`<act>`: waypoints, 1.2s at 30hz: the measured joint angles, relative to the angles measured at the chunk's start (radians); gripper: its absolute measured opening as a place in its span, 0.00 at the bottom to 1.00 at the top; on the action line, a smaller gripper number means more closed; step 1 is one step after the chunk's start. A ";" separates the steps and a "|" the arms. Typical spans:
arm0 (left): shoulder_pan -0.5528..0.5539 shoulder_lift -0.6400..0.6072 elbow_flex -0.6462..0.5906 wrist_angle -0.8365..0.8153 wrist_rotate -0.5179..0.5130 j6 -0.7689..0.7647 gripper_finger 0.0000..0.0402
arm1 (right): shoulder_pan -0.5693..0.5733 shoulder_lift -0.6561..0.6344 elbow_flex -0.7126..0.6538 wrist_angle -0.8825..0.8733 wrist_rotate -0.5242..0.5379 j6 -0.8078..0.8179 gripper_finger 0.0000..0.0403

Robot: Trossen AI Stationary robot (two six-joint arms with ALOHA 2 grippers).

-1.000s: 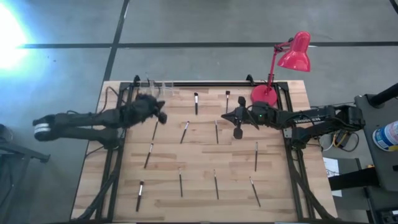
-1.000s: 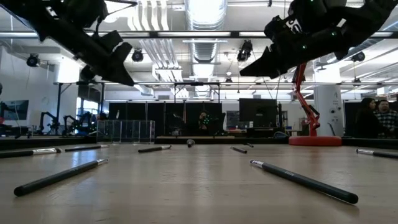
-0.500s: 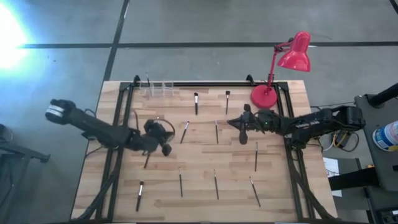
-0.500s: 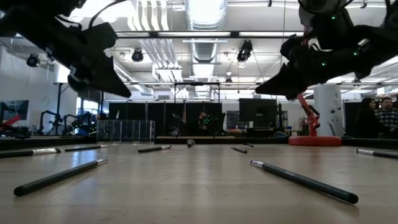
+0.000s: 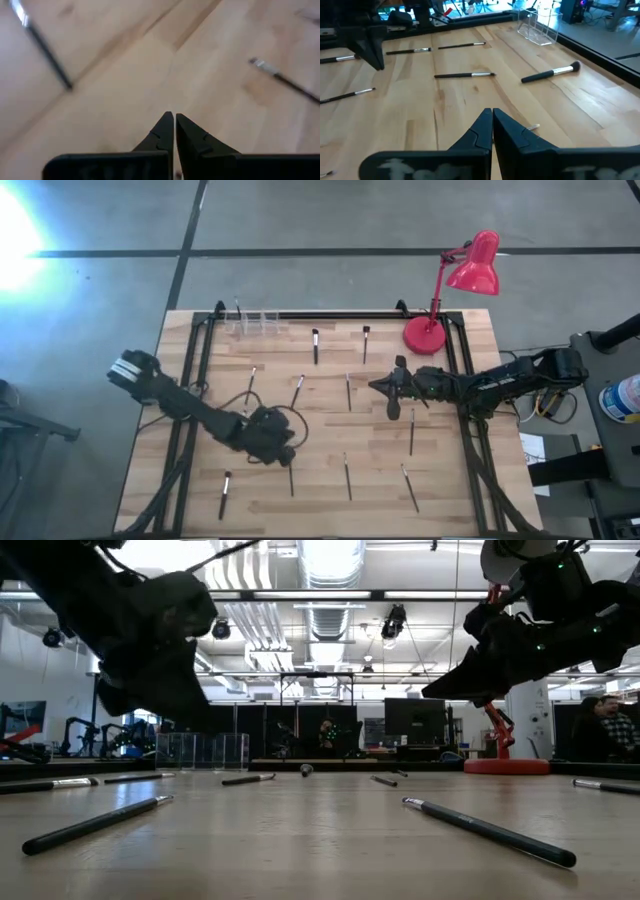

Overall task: Pick & Place Makeup Brushes
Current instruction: Put the eyeshadow brush into the transparent organizer

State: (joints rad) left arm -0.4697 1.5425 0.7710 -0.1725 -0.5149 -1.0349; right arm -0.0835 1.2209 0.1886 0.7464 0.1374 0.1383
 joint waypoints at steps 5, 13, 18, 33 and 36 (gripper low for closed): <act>-0.012 0.098 0.157 -0.259 0.054 -0.218 0.14 | 0.048 0.000 0.000 -0.003 0.024 0.001 0.02; -0.020 0.237 0.320 -0.328 0.156 -0.347 0.25 | 0.093 0.000 0.000 -0.003 0.057 -0.014 0.02; -0.021 0.272 0.437 -0.573 0.147 -0.403 0.26 | 0.093 0.000 0.003 -0.004 0.060 -0.018 0.02; -0.021 0.275 0.350 -0.482 0.192 -0.530 0.26 | 0.099 0.000 0.002 -0.009 0.068 -0.002 0.02; -0.021 0.275 0.329 -0.434 0.192 -0.522 0.26 | 0.099 0.000 0.002 -0.009 0.068 0.002 0.02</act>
State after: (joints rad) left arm -0.4908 1.8179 1.0999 -0.6067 -0.3232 -1.5572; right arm 0.0158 1.2209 0.1905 0.7376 0.2054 0.1407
